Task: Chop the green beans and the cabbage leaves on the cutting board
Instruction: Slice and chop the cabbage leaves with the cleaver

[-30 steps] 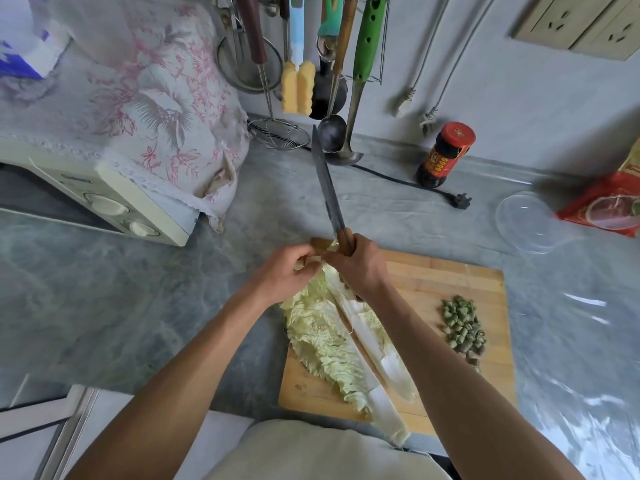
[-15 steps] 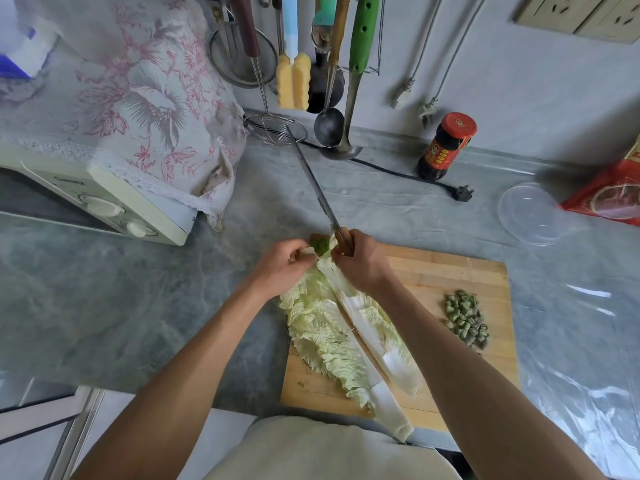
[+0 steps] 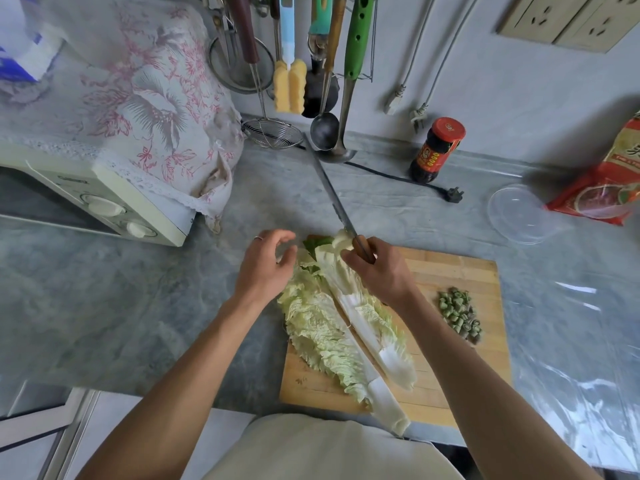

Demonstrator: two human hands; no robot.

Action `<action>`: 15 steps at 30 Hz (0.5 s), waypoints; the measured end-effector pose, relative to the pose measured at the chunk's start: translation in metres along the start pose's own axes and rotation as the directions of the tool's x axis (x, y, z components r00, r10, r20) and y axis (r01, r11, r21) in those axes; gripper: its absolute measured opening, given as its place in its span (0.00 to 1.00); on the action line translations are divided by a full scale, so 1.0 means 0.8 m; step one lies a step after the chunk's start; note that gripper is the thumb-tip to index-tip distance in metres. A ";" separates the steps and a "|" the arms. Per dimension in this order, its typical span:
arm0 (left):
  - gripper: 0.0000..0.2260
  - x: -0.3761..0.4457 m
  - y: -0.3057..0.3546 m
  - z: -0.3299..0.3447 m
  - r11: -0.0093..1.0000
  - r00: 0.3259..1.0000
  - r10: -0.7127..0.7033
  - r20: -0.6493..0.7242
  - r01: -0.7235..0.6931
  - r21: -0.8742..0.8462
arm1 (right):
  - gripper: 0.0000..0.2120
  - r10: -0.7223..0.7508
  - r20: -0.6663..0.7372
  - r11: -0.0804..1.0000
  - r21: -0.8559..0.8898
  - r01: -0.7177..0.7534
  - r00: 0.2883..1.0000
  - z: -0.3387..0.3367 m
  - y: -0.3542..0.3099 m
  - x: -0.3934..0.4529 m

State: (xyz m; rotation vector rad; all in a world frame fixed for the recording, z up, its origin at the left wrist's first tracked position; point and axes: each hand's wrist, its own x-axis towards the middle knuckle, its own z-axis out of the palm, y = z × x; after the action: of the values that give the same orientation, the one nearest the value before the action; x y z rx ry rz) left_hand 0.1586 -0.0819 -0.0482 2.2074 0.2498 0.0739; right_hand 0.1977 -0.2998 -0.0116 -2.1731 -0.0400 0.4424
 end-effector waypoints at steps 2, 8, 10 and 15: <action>0.09 -0.008 0.007 0.004 0.992 0.992 0.122 0.032 -0.123 0.034 | 0.20 -0.008 -0.026 1.000 0.014 0.008 1.000 -0.011 0.006 -0.017; 0.08 -0.035 0.032 0.042 0.921 0.873 0.336 0.353 -0.383 0.069 | 0.19 0.029 -0.052 0.999 0.042 -0.027 0.998 -0.042 0.029 -0.077; 0.10 -0.038 0.043 0.054 0.904 0.826 0.347 0.445 -0.421 0.075 | 0.19 0.036 -0.093 0.998 0.047 -0.032 0.995 -0.048 0.037 -0.092; 0.16 -0.032 0.071 0.082 0.801 0.713 0.370 0.595 -0.570 0.185 | 0.20 0.092 -0.179 0.990 0.127 -0.070 0.979 -0.061 0.057 -0.130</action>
State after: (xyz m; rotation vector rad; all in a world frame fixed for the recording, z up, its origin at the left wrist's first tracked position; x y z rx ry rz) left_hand 0.1518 -0.1720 -0.0423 2.4960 -0.6935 -0.3310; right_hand 0.1106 -0.3848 0.0101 -2.0934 0.1742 0.2796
